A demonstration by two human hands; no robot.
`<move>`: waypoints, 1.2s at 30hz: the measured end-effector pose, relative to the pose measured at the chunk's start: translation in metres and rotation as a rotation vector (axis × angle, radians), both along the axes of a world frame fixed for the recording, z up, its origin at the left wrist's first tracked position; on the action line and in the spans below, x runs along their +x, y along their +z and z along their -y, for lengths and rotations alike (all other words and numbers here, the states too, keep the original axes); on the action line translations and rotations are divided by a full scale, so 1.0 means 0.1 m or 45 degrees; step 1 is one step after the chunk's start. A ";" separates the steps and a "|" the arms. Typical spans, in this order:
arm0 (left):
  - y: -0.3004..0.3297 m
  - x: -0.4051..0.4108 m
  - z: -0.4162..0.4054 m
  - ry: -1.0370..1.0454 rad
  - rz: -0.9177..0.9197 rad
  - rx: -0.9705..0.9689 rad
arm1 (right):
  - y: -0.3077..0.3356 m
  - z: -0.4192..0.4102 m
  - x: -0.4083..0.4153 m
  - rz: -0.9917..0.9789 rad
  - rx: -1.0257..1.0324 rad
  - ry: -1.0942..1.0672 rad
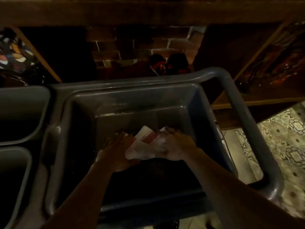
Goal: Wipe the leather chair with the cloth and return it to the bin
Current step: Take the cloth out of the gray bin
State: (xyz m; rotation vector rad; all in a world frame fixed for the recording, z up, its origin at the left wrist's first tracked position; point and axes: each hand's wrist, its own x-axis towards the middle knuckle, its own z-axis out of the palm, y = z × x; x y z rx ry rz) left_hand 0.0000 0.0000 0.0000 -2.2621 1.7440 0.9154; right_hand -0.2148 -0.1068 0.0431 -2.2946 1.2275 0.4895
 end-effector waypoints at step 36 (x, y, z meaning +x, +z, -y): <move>2.51 0.22 0.41 -0.036 0.449 -0.729 | 2.27 0.17 0.07 0.252 -0.684 -0.090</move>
